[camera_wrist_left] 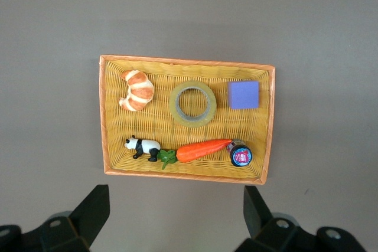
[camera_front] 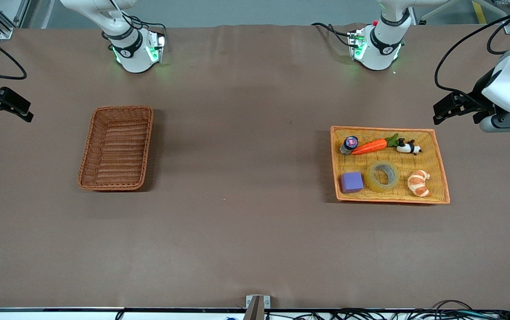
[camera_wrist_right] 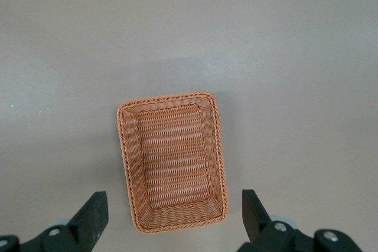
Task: Move tape to another basket
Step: 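Move the left gripper toward the yellow tray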
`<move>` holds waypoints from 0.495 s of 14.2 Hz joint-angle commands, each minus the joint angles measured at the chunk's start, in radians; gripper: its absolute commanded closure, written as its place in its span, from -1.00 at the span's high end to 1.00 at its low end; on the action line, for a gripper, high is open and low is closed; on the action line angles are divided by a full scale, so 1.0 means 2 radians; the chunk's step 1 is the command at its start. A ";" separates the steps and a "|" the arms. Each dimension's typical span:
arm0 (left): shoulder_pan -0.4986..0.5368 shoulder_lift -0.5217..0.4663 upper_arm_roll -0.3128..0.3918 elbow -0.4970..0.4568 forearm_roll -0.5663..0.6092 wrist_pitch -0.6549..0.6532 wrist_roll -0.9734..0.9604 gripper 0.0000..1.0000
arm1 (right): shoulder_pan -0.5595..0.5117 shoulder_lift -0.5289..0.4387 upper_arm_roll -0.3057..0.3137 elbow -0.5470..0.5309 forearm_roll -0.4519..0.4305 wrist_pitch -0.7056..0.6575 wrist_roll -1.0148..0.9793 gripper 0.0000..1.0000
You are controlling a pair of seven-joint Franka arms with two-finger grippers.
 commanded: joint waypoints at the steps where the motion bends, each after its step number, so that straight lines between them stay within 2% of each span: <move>1: 0.000 -0.013 0.003 -0.010 -0.001 0.003 0.005 1.00 | 0.001 -0.001 -0.002 0.002 0.010 -0.003 0.001 1.00; 7: 0.009 -0.012 0.002 -0.004 -0.001 -0.011 -0.003 1.00 | 0.002 -0.002 -0.002 0.002 0.010 -0.003 0.001 1.00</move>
